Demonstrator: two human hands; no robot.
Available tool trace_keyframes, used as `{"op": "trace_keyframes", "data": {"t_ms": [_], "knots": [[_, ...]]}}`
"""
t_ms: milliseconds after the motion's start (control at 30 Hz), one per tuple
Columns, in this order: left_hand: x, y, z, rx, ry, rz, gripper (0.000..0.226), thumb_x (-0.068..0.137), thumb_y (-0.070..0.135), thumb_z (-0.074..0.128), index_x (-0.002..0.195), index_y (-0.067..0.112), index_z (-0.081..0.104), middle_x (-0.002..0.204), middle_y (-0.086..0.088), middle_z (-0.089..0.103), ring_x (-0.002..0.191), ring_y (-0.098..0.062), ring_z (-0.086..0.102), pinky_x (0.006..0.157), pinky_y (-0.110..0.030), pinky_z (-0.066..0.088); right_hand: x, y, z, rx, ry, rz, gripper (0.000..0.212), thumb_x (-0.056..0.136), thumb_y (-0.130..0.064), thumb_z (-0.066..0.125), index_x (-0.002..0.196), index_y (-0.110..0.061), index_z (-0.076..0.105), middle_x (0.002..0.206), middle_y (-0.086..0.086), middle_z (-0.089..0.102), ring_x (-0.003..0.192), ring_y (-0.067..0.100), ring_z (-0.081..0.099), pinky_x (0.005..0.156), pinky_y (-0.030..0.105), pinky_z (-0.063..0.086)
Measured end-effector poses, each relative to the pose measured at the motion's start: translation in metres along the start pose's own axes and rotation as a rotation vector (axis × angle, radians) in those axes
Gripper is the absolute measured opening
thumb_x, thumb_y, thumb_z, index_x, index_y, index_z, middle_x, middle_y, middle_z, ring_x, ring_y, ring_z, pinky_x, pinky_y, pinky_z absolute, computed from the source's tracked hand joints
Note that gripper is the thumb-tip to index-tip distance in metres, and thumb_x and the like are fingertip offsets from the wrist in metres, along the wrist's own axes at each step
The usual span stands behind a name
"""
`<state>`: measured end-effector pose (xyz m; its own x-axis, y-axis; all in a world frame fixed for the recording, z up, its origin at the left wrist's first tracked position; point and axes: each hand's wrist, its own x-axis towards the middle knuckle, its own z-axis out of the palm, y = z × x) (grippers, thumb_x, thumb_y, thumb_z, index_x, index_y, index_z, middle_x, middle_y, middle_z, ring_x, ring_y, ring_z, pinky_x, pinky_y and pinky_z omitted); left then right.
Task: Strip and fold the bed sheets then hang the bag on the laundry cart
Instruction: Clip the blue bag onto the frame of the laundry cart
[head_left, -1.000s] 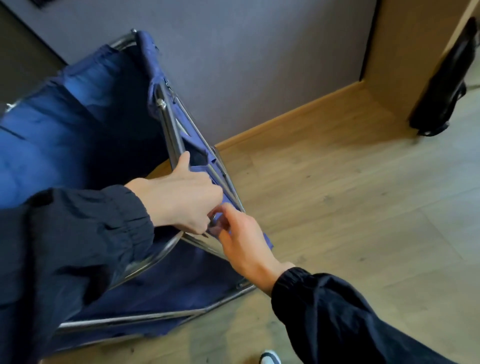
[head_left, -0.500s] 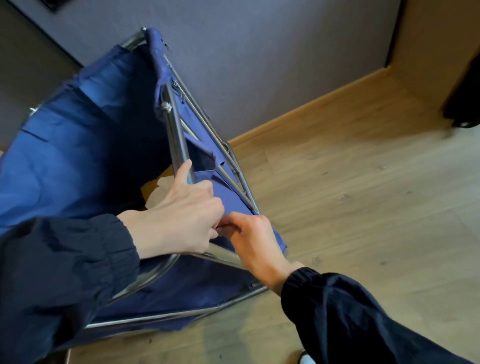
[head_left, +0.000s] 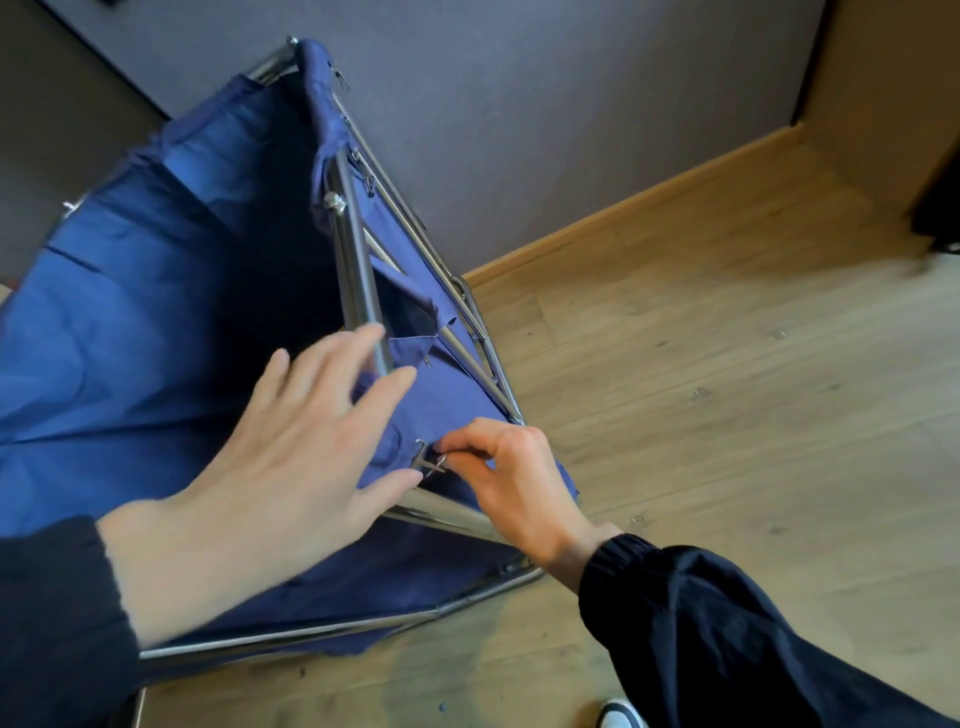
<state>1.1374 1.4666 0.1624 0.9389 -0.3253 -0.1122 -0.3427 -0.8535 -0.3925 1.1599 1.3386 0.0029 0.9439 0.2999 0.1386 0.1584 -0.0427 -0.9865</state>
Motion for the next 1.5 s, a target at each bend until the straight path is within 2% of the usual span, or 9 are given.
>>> {"op": "trace_keyframes", "data": {"t_ms": [233, 367, 567, 800, 1000, 1100, 1200, 1333, 1500], "knots": [[-0.012, 0.015, 0.001, -0.256, 0.054, -0.167, 0.038, 0.079, 0.055, 0.047, 0.103, 0.031, 0.064, 0.086, 0.003, 0.03, 0.051, -0.019, 0.04, 0.045, -0.026, 0.036, 0.002, 0.004, 0.002, 0.061, 0.041, -0.003, 0.005, 0.079, -0.009, 0.074, 0.083, -0.008, 0.077, 0.081, 0.0, 0.073, 0.08, 0.006, 0.063, 0.072, 0.007, 0.042], [-0.005, 0.019, 0.008, -0.233, 0.039, -0.14, 0.017, 0.081, 0.043, 0.057, 0.082, 0.027, 0.062, 0.089, 0.003, 0.022, 0.055, -0.01, 0.026, 0.044, -0.019, 0.024, 0.004, 0.006, 0.006, 0.098, 0.066, -0.069, 0.004, 0.076, -0.011, 0.073, 0.078, -0.009, 0.076, 0.074, -0.007, 0.069, 0.071, 0.002, 0.061, 0.069, 0.008, 0.041], [0.008, 0.022, 0.004, 0.233, 0.099, 0.071, 0.025, 0.078, 0.034, 0.054, 0.066, 0.014, 0.063, 0.092, -0.014, 0.052, 0.09, -0.038, 0.047, 0.078, -0.05, 0.027, 0.002, 0.009, 0.014, 0.123, 0.184, -0.194, 0.004, 0.075, -0.005, 0.071, 0.075, -0.007, 0.074, 0.069, 0.001, 0.068, 0.064, 0.01, 0.061, 0.064, 0.02, 0.047], [0.03, 0.011, 0.007, 0.256, -0.149, 0.25, 0.033, 0.059, 0.036, 0.082, 0.053, 0.012, 0.061, 0.068, -0.003, 0.052, 0.086, -0.034, 0.053, 0.087, -0.057, 0.028, 0.008, 0.009, 0.017, 0.183, 0.223, -0.155, 0.008, 0.073, -0.001, 0.068, 0.075, -0.005, 0.075, 0.069, -0.002, 0.067, 0.064, 0.006, 0.061, 0.064, 0.022, 0.051], [0.043, 0.023, 0.007, 0.314, -0.252, 0.202, 0.043, 0.087, 0.04, 0.057, 0.057, 0.02, 0.033, 0.067, 0.01, 0.045, 0.095, -0.022, 0.039, 0.085, -0.048, 0.019, 0.007, 0.008, 0.017, 0.132, 0.236, -0.186, 0.01, 0.073, 0.006, 0.071, 0.076, -0.003, 0.075, 0.067, -0.009, 0.062, 0.063, -0.011, 0.054, 0.066, 0.004, 0.04], [0.04, 0.021, 0.004, 0.156, -0.194, 0.238, 0.05, 0.058, 0.026, 0.084, 0.045, 0.023, 0.036, 0.048, 0.002, 0.042, 0.071, -0.028, 0.047, 0.078, -0.049, 0.026, 0.007, 0.009, 0.016, 0.099, 0.251, -0.188, 0.009, 0.072, 0.005, 0.072, 0.074, -0.004, 0.074, 0.069, -0.012, 0.061, 0.063, -0.014, 0.052, 0.065, 0.004, 0.039], [0.033, 0.013, 0.019, 0.146, -0.087, 0.267, 0.029, 0.068, 0.029, 0.069, 0.045, 0.015, 0.056, 0.05, -0.002, 0.045, 0.07, -0.031, 0.053, 0.082, -0.051, 0.029, 0.007, 0.011, 0.015, 0.111, 0.258, -0.172, 0.009, 0.072, 0.004, 0.071, 0.074, -0.004, 0.074, 0.07, -0.007, 0.066, 0.065, -0.01, 0.056, 0.064, 0.008, 0.044], [0.032, -0.003, 0.019, 0.062, 0.032, 0.353, 0.04, 0.082, 0.035, 0.037, 0.059, 0.016, 0.064, 0.067, -0.002, 0.048, 0.077, -0.031, 0.053, 0.086, -0.046, 0.03, 0.008, 0.008, 0.016, 0.156, 0.238, -0.114, 0.007, 0.074, -0.011, 0.069, 0.076, -0.008, 0.075, 0.072, 0.001, 0.071, 0.068, 0.009, 0.064, 0.067, 0.029, 0.052], [0.028, -0.003, 0.015, 0.055, 0.038, 0.322, 0.04, 0.077, 0.04, 0.035, 0.06, 0.018, 0.064, 0.081, -0.004, 0.053, 0.089, -0.033, 0.054, 0.083, -0.047, 0.035, 0.005, 0.005, 0.02, 0.176, 0.249, -0.093, 0.008, 0.074, -0.012, 0.069, 0.077, -0.008, 0.075, 0.073, 0.002, 0.071, 0.069, 0.013, 0.066, 0.069, 0.033, 0.053]]}}
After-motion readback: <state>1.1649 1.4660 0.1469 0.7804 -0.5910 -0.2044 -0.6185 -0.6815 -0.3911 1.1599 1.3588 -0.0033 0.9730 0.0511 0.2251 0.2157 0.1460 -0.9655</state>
